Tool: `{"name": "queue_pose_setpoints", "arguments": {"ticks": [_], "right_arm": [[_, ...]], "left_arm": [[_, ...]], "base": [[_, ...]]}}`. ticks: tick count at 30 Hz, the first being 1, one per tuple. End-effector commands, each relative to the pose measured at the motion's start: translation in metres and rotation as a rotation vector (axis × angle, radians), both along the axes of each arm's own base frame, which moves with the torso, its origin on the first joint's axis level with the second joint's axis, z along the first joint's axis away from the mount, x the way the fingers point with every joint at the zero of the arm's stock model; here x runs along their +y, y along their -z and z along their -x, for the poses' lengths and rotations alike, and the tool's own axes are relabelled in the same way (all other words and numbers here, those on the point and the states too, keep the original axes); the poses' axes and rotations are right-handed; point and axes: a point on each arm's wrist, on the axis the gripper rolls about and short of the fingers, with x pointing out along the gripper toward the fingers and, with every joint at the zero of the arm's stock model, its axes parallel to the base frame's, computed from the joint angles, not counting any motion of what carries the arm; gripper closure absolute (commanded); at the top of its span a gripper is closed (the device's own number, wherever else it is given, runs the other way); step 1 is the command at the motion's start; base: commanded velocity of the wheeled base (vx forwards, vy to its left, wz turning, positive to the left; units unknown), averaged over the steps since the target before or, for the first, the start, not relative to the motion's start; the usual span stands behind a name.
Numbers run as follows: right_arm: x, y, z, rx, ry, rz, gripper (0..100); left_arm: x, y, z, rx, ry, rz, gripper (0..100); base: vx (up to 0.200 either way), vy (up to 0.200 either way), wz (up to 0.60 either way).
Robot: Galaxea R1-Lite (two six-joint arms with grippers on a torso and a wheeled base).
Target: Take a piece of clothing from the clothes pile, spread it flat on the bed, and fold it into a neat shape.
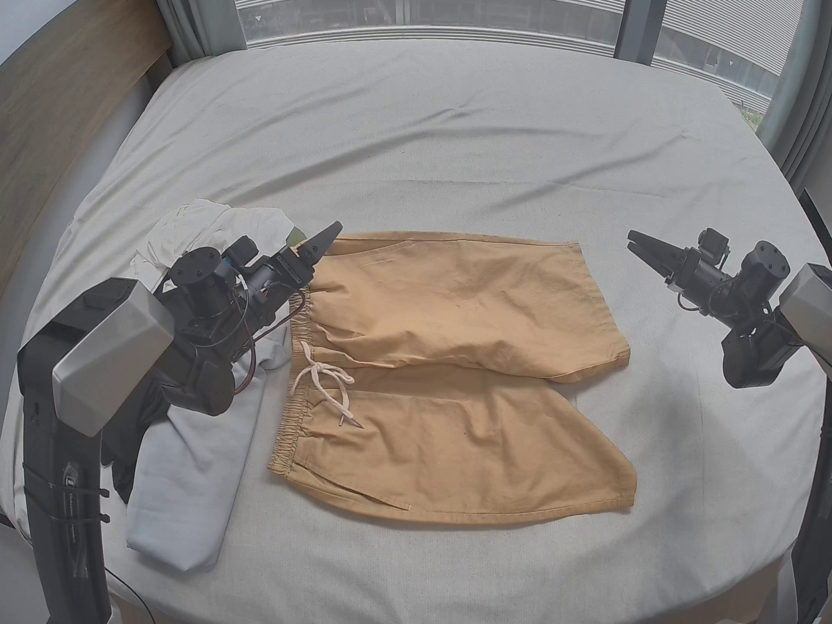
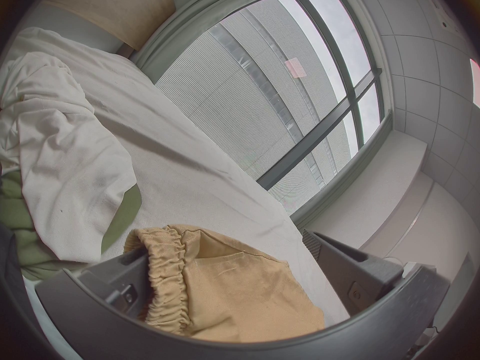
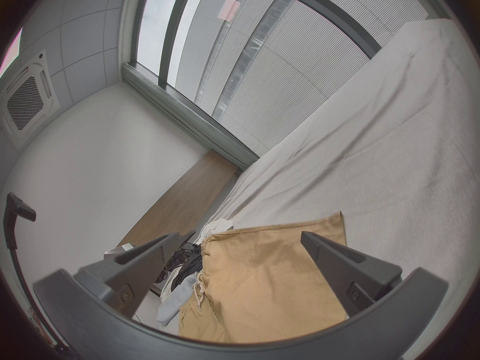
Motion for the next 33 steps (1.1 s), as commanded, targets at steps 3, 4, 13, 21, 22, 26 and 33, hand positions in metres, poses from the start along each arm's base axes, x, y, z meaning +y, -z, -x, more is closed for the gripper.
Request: {"name": "queue_pose_setpoints", "arguments": {"ticks": [3, 4, 13, 21, 22, 26, 33], "right_arm": [[0.000, 0.002, 0.025, 0.034, 0.015, 0.023, 0], [0.001, 0.002, 0.029, 0.037, 0.015, 0.028, 0], [0.004, 0.002, 0.067, 0.057, 0.029, 0.072, 0], [0.007, -0.001, 0.087, 0.047, 0.033, 0.104, 0], [0.008, 0.000, 0.091, 0.056, 0.031, 0.103, 0], [0.015, 0.005, 0.105, 0.097, 0.010, 0.101, 0], [0.024, 0.030, 0.122, 0.175, -0.021, 0.133, 0]], "left_arm": [[0.006, -0.004, 0.005, 0.045, -0.035, -0.002, 0], [0.008, -0.006, 0.007, 0.051, -0.042, -0.002, 0], [0.036, -0.012, 0.056, 0.160, -0.075, -0.037, 0], [0.075, -0.007, 0.099, 0.249, -0.031, -0.056, 0], [0.076, -0.008, 0.103, 0.254, -0.022, -0.057, 0], [0.075, -0.016, 0.128, 0.253, 0.040, -0.078, 0], [0.070, -0.005, 0.147, 0.156, 0.145, -0.194, 0]], "base": [[0.000, 0.000, 0.00], [0.000, 0.000, 0.00], [0.000, 0.000, 0.00], [0.000, 0.000, 0.00], [0.000, 0.000, 0.00], [0.000, 0.000, 0.00], [0.000, 0.000, 0.00]]}}
